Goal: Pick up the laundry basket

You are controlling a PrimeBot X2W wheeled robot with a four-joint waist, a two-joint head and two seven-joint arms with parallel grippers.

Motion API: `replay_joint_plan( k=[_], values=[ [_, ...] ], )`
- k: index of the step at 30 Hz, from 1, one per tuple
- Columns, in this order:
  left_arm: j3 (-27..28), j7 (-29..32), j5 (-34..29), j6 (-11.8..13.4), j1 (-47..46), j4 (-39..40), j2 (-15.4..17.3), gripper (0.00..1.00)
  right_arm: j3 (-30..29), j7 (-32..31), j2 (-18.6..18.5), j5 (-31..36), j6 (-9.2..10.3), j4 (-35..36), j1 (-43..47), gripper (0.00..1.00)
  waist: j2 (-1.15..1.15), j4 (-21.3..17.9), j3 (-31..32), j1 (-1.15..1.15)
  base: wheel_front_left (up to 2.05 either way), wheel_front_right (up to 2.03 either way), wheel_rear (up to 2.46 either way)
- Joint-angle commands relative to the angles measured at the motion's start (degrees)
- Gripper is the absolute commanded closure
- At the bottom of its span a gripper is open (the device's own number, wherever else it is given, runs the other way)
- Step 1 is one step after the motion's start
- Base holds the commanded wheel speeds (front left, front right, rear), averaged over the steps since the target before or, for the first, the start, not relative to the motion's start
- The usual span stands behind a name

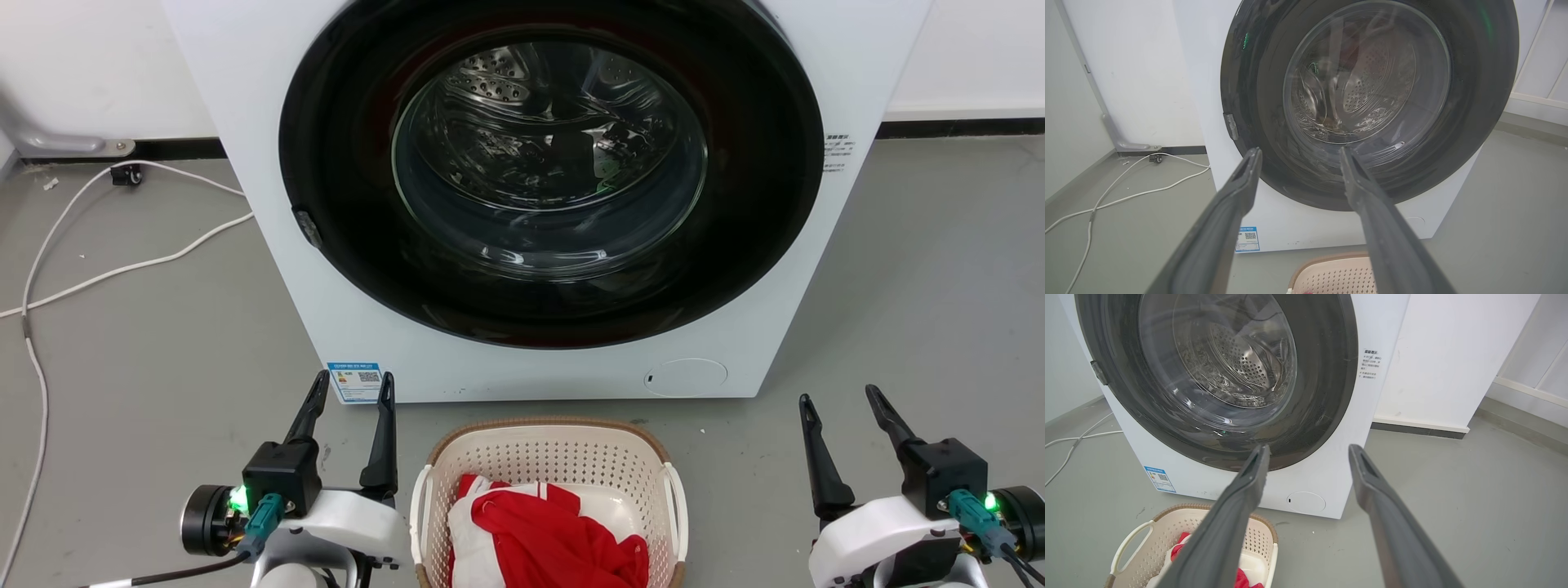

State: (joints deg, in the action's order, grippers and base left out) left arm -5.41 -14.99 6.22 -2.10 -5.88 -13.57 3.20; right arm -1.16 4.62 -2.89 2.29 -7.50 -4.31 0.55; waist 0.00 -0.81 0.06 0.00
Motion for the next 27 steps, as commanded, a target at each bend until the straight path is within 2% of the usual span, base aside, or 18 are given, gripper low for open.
replay_joint_plan(
  k=[1, 20, 27],
  values=[
    [0.0, -0.3, 0.0, -0.3, -0.5, -0.1, 0.0, 0.00, -0.1, 0.4, 0.0, -0.1, 0.02, 0.2, 0.4, 0.00, 0.00, 0.0, 0.0, 0.00, 0.00, 0.00, 0.00],
    [0.1, -0.2, 0.2, 0.1, -1.2, -0.4, -0.2, 0.00, -0.9, 0.7, 0.0, -1.1, 0.02, -0.1, -0.7, 0.00, 0.00, 0.4, -0.7, 0.00, 0.00, 0.00, 0.00],
    [0.4, -0.2, -0.3, 0.5, -2.3, -0.3, -0.3, 0.00, -1.3, 0.3, 0.0, -1.5, 0.02, -0.3, -1.8, 0.00, 0.00, 0.2, -3.8, 0.00, 0.00, 0.00, 0.00]
  ],
)
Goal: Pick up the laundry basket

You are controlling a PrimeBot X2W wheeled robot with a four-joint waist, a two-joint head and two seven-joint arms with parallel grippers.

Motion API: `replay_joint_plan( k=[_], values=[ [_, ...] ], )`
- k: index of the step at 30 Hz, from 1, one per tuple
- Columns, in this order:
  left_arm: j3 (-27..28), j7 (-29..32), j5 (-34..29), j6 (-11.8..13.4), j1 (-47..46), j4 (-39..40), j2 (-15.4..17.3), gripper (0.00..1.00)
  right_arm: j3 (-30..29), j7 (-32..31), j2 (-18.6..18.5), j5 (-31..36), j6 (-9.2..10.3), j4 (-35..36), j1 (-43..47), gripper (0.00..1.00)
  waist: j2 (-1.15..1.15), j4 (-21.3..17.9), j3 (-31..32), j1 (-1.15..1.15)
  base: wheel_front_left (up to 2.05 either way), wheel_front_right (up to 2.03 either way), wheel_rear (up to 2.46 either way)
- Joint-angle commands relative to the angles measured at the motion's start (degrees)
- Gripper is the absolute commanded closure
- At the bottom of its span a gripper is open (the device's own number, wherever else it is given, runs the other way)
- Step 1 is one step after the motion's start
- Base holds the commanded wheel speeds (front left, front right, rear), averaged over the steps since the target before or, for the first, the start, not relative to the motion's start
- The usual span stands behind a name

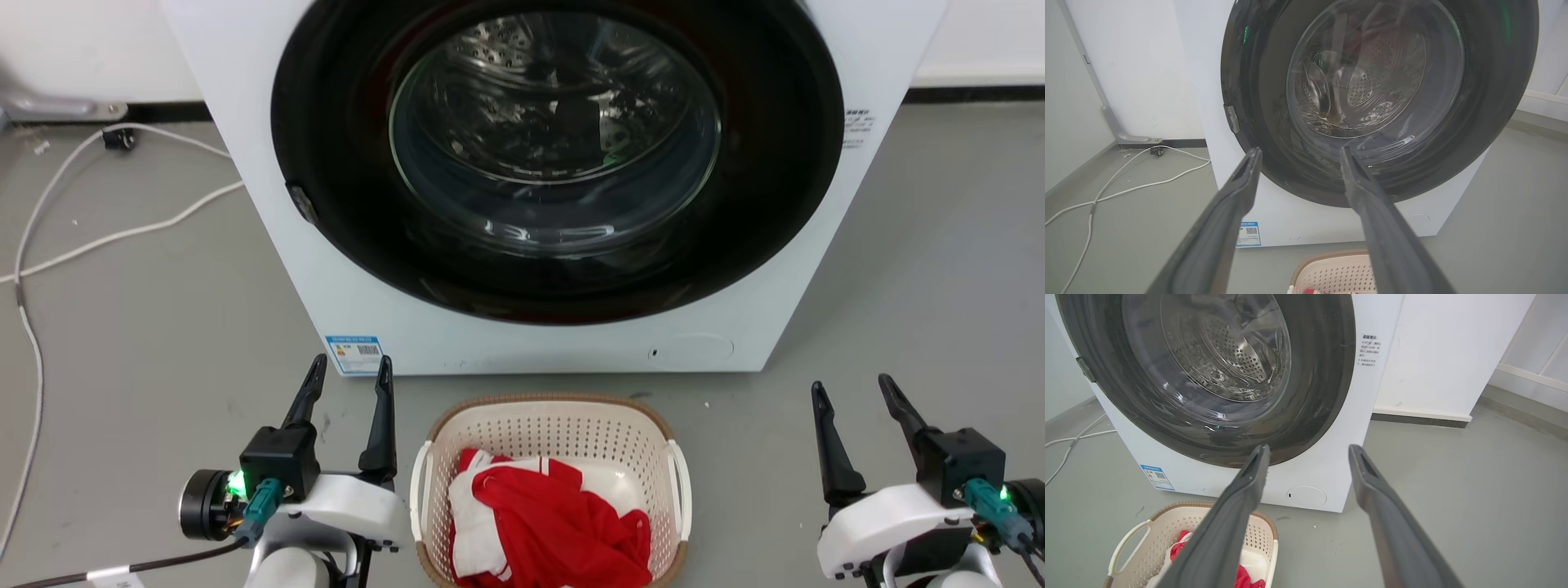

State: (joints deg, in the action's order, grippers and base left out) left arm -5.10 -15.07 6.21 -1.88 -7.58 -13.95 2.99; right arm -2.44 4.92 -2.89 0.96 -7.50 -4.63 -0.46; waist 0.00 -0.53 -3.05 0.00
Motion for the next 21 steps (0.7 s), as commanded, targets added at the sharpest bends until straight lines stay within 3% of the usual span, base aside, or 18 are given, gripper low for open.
replay_joint_plan(
  k=[1, 10, 21],
  values=[
    [0.2, -0.1, -0.2, 0.3, -0.9, -0.1, -0.1, 0.00, -0.1, -0.1, 0.0, -0.3, 0.02, -0.1, -1.0, 0.00, 0.00, -0.2, -1.5, 0.00, 0.00, 0.00, 0.00],
    [1.3, -0.1, 0.8, 0.0, -6.4, -4.8, 0.0, 0.00, 1.1, -1.7, 0.0, -2.0, 0.02, -4.0, -6.1, 0.00, 0.00, -0.8, -12.2, 0.00, 0.00, 0.00, 0.00],
    [1.2, -0.1, 3.4, -1.7, -16.8, -21.2, 0.0, 0.00, 4.8, -0.9, 0.0, -6.3, 0.03, -17.3, -16.0, 0.00, 0.00, -0.4, -25.4, 0.00, 0.00, 0.00, 0.00]
  ],
)
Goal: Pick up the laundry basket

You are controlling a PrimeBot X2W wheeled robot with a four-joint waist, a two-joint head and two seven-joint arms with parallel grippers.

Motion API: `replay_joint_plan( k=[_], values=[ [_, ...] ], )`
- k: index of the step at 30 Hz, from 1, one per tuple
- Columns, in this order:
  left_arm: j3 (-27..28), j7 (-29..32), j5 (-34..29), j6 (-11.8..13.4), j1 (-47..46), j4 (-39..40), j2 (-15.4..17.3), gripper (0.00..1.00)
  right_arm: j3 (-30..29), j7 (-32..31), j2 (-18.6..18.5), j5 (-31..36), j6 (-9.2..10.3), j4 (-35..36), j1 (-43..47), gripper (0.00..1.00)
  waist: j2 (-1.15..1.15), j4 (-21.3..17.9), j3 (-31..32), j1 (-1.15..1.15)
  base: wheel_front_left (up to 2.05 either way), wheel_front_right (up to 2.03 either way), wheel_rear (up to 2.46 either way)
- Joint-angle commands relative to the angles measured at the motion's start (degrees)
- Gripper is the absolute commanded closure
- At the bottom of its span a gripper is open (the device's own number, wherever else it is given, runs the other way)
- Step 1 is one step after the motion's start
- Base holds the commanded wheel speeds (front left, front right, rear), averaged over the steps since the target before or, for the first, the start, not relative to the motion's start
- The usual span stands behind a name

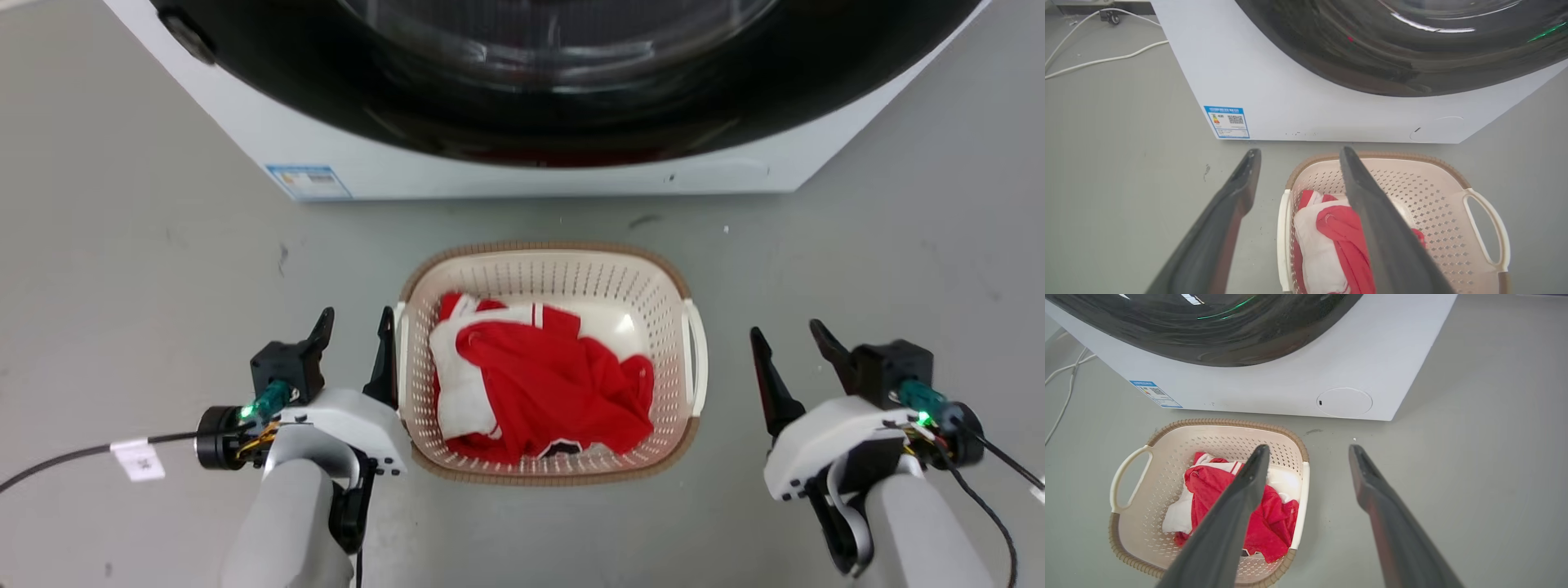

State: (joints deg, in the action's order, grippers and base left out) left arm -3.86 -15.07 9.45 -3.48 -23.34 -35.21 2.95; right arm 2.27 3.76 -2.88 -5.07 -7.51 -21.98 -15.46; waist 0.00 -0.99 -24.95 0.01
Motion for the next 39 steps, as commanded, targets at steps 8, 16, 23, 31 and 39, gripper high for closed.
replay_joint_plan(
  k=[8, 16, 23, 31, 39],
  values=[
    [-0.4, 0.6, 2.1, -1.7, -9.6, -13.7, 0.4, 0.00, 3.6, 0.9, 0.0, -2.4, 0.04, -12.2, -9.7, 0.00, 0.00, -0.1, -10.8, -0.01, 0.00, 0.00, 0.00],
    [-1.3, 2.4, 3.1, -3.0, -17.7, -24.8, 2.4, 0.00, 8.3, 1.5, 0.0, -6.5, 0.04, -24.4, -19.2, 0.00, 0.00, -1.3, -16.1, -0.01, 0.00, 0.00, 0.00],
    [-1.7, 4.1, 4.9, -3.7, -24.2, -31.5, 3.5, 0.00, 13.2, 1.4, 0.0, -10.4, 0.04, -33.3, -26.5, 0.00, 0.00, -1.8, -19.2, -0.01, 0.00, 0.00, 0.00],
    [-2.4, 6.1, 6.7, -3.9, -29.2, -35.6, 4.1, 0.00, 18.1, 1.4, 0.0, -14.7, 0.04, -40.9, -33.0, 0.00, 0.00, -2.1, -22.0, -0.01, 0.00, 0.00, 0.00],
    [-3.4, 7.9, 8.1, -4.0, -32.0, -37.2, 3.9, 0.00, 22.8, 2.4, 0.0, -18.1, 0.04, -44.7, -37.3, 0.00, 0.00, -1.8, -24.1, -0.01, 0.00, 0.00, 0.00]
  ],
)
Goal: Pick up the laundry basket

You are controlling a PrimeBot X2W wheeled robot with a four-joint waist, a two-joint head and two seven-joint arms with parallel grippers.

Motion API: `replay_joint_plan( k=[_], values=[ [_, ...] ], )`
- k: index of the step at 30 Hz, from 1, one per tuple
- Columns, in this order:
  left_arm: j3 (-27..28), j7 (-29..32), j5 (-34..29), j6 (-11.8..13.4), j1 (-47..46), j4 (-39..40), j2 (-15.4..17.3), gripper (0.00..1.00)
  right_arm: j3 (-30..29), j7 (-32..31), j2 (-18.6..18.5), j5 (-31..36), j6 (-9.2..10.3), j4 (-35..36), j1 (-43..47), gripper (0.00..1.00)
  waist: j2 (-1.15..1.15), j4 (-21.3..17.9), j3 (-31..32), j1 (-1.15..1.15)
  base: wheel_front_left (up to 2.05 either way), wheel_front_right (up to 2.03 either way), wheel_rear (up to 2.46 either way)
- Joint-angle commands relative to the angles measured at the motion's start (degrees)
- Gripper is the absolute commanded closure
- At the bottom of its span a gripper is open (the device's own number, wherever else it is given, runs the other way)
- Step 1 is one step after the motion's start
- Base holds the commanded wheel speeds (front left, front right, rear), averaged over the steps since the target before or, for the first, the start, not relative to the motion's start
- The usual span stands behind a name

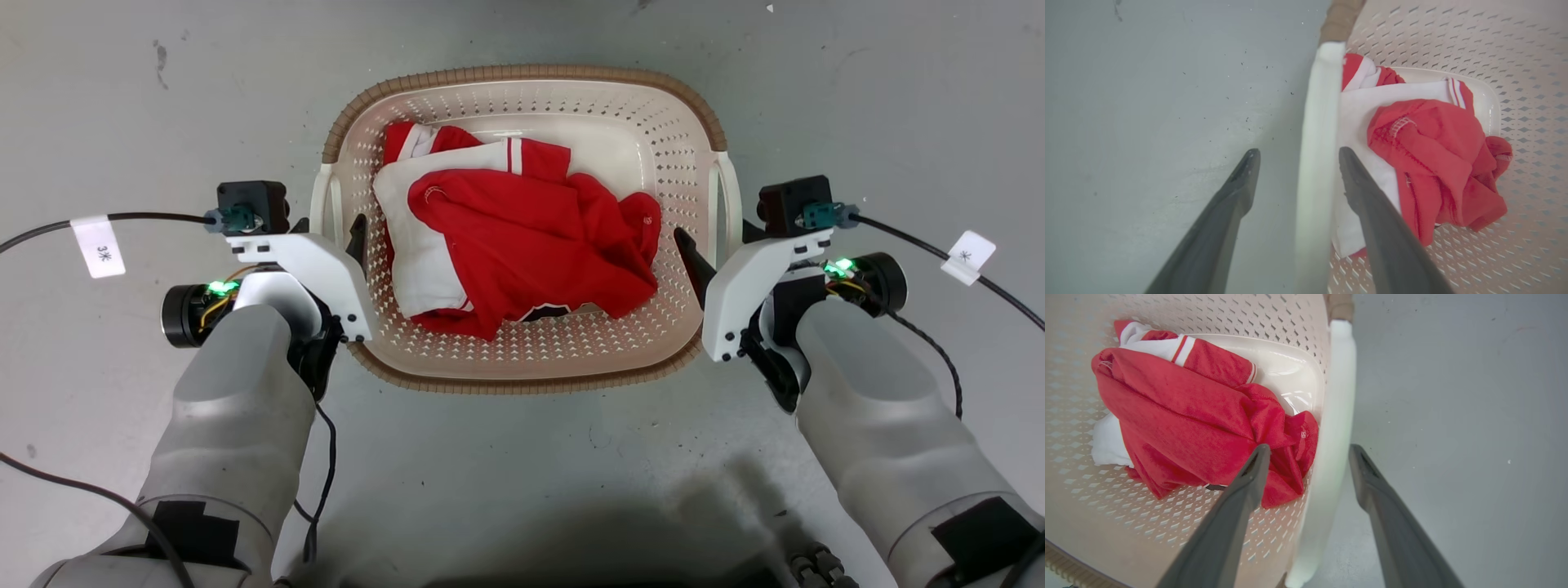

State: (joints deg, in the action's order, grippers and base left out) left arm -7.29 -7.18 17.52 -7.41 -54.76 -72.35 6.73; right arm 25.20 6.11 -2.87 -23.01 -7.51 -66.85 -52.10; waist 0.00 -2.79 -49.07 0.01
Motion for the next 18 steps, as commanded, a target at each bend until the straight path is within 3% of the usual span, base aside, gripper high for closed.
replay_joint_plan(
  k=[1, 2, 4, 5, 6, 18],
  values=[
    [-0.1, 0.1, 0.3, -0.1, -0.7, -0.2, 0.0, 0.00, 0.3, 0.5, 0.0, -0.4, 0.04, -0.3, -1.0, 0.00, 0.00, 0.1, -0.1, -0.01, 0.00, 0.00, 0.00],
    [-0.3, 0.3, 0.5, -0.1, -0.9, -0.2, 0.0, 0.00, 0.3, 0.6, 0.0, -0.8, 0.04, -0.9, -1.5, 0.00, 0.00, 0.1, -0.3, -0.01, 0.00, 0.00, 0.00],
    [-0.7, 0.4, 0.9, -0.1, -1.2, -0.4, -0.1, 0.05, 0.5, 0.3, 0.0, -1.9, 0.04, -1.8, -2.1, 0.75, 0.00, 0.2, -0.7, -0.01, 0.00, 0.00, 0.00],
    [-1.0, 0.5, 1.0, -0.1, -1.3, -0.4, -0.2, 0.64, 1.1, -0.1, 0.0, -2.6, 0.04, -1.7, -2.3, 1.00, 0.00, 0.3, -0.8, -0.01, 0.00, 0.00, 0.00],
    [-1.4, 0.8, 1.5, 0.0, -1.4, -0.4, -0.5, 1.00, 1.6, -0.3, 0.0, -3.2, 0.04, -1.8, -2.5, 1.00, 0.00, 0.3, -0.9, -0.01, 0.00, 0.00, 0.00],
    [-6.8, 4.5, 7.5, 0.0, 0.4, 0.5, -2.0, 1.00, 8.5, -2.7, 0.5, -10.1, -0.32, -1.7, -0.6, 1.00, 0.00, 0.7, 1.9, -0.01, 0.00, 0.00, 0.00]
  ],
)
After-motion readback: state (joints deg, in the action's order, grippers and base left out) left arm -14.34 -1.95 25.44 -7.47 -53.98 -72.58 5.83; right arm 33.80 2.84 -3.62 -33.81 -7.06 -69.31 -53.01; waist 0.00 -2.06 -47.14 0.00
